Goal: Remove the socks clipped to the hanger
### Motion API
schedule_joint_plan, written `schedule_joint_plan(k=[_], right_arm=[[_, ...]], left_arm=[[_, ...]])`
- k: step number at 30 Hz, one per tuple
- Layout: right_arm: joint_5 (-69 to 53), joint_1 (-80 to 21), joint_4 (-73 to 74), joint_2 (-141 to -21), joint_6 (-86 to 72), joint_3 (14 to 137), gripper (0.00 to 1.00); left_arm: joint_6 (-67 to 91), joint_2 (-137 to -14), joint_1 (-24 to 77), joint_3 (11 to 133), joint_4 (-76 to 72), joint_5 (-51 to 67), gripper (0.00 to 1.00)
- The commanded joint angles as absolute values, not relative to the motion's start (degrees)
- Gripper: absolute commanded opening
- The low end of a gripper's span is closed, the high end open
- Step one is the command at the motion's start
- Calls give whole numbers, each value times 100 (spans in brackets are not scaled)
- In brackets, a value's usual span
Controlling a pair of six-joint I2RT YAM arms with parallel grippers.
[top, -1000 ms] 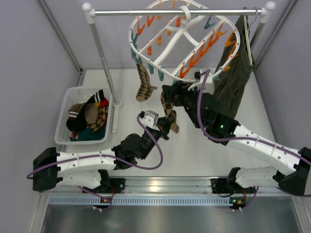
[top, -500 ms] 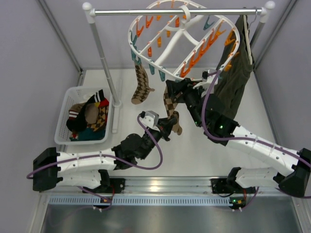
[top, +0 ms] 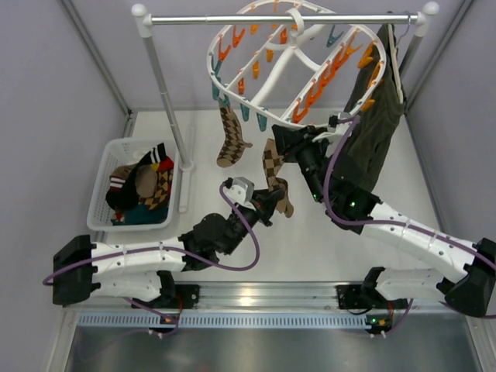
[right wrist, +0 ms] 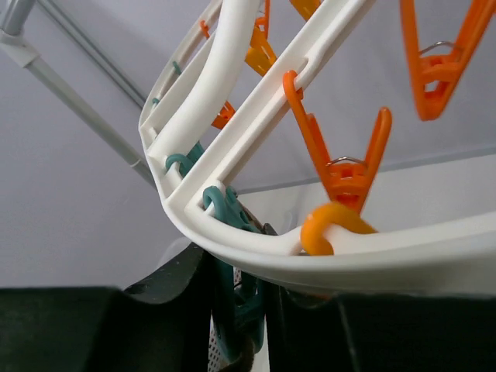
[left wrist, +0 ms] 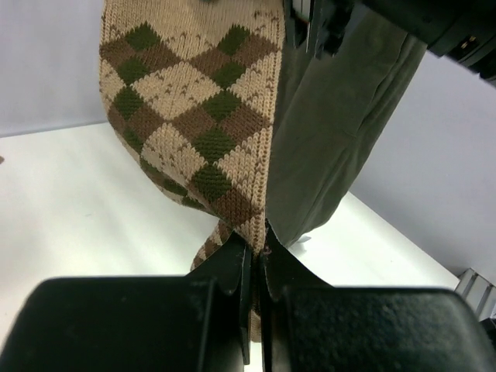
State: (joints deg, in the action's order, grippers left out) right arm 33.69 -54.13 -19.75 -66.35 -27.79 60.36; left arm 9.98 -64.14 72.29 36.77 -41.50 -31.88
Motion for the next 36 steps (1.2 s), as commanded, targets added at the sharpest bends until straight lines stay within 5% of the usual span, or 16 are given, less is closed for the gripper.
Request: schedule_joint_plan(k=[1,12,19,24,30,36], right_arm=[[3349,-5335,-2505,-6451,-2760,6021,18],[3287,-5326,-2382,-6460,-2733,6082,6],[3103,-5335,-2268,-6390,-2699,6047,14],[2778,-5335,-2092,-6162,-2452,5942,45],[2716,-5326,-1793,-5705,-2285,5739,67],[2435,-5326,-1293,-5266,-2408,5608,97]], left_arm=[[1072,-6469,7225,3691,-4263,-3120,0],[1142,-6417,7225,3226,-4158,-3698,0],[1133,-5846,7120,3399,-2844,-5138,0],[1800,-5353,6392,4243,-593,-5756,0],[2399,-4905,5301,5009,1256,-6223,0],[2909,-4992,3431,5519,2099,-5075,0]])
